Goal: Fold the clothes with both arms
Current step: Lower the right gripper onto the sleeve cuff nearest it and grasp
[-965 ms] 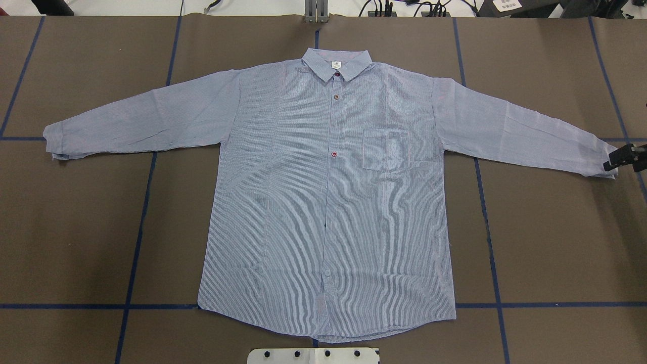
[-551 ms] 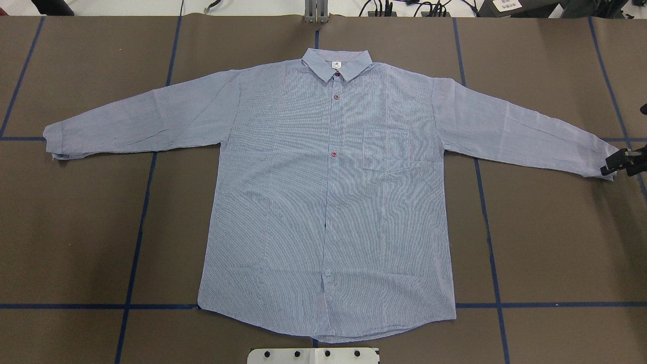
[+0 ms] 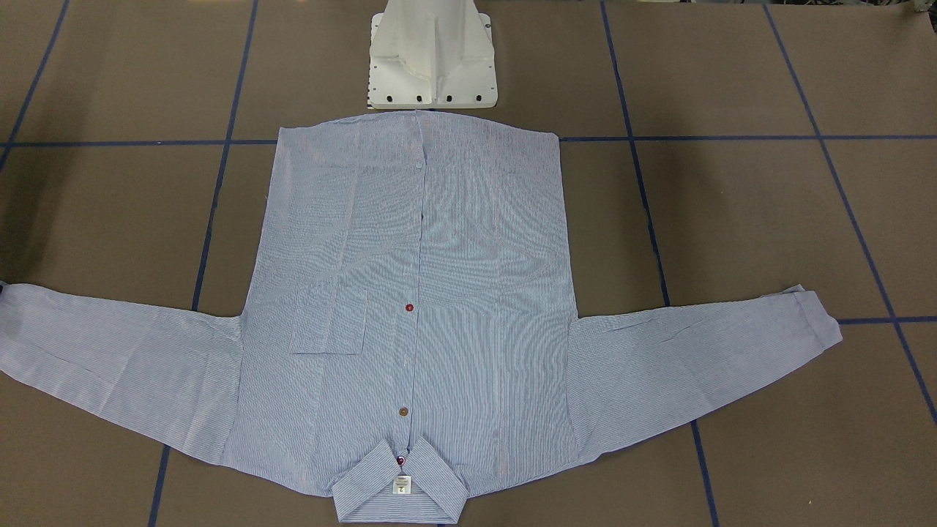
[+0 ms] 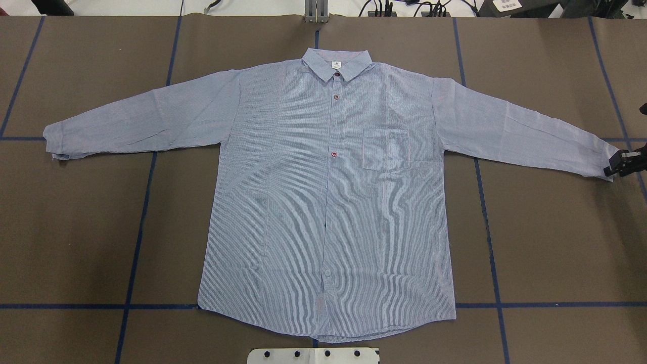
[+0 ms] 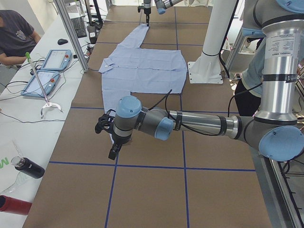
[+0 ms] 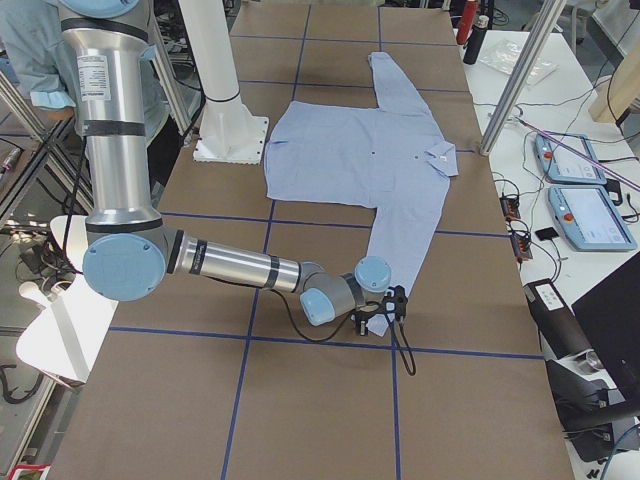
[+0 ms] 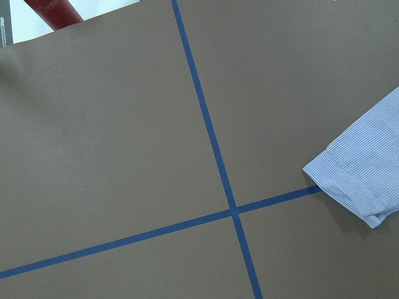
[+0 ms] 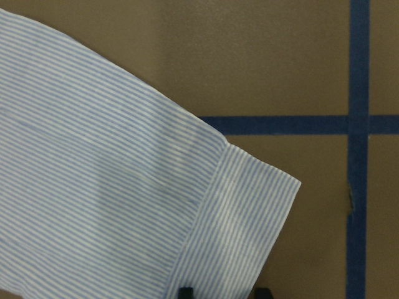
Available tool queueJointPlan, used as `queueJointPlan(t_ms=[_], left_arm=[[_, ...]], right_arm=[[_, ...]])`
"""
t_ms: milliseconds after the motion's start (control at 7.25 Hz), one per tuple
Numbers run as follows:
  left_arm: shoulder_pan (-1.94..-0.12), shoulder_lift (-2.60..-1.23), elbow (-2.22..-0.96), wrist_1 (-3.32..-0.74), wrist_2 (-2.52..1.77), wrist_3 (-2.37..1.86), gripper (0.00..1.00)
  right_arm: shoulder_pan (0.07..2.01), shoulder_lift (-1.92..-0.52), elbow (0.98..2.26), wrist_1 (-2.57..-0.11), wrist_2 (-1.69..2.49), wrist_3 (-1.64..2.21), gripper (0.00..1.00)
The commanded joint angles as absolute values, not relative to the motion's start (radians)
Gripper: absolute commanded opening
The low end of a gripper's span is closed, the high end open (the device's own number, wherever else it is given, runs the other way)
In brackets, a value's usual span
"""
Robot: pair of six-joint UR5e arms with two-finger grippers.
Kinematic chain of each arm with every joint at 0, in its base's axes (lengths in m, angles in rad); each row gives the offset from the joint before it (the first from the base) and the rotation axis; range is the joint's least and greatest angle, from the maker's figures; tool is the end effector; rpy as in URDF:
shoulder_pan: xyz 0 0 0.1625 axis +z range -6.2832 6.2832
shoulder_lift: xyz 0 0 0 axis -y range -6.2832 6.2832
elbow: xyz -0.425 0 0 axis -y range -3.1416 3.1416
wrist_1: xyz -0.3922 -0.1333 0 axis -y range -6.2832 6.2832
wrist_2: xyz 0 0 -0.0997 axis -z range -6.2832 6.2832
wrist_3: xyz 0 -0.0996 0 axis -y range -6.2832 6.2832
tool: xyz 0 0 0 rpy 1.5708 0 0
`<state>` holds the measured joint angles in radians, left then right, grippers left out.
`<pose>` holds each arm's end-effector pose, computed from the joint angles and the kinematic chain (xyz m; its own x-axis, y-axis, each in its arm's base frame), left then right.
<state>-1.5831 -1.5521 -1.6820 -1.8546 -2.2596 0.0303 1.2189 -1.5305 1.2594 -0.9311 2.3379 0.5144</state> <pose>-0.0762 -0.5027 0.5861 0.7748 0.2521 -0.5797 -0.0120 0.9227 0.3852 -0.1169 -0.5045 0.7231 0.6715 0.0104 0.7409 -0.0102 0.9999 -0.0049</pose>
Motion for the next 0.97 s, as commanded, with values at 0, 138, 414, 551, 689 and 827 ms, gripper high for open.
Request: queueJointPlan(t_ms=[0,138,414,551,689,827], left_arm=[[-1.583,-1.554,-1.681,-1.855,-2.26,0.028,0.99],[-1.583,-1.554,-1.683,-1.853,-2.26,0.028,0.99],[-1.583,-1.563,-1.686,-1.852,-2.26,0.026,0.98],[-1.583,-1.565,-1.684,-1.852,-2.258,0.026,0.98],[-1.583,-1.566,-1.684,-1.852,-2.26,0.026,0.97],[-1.583,-1.566,-1.686,-1.853,-2.26,0.026,0.91]], right_arm=[[1.218,-1.526,1.259,-0.936,2.335,0.514,0.37],[1.218,-1.517,1.255,-0.937,2.333,0.514,0.27],[1.219,-1.508,1.253,-0.942,2.333,0.543,0.07],[1.22,-1.506,1.262,-0.936,2.336,0.604,0.0],[1.223,-1.505,1.281,-0.933,2.347,0.604,0.0],[1.226,-1.5,1.328,-0.934,2.345,0.603,0.0]])
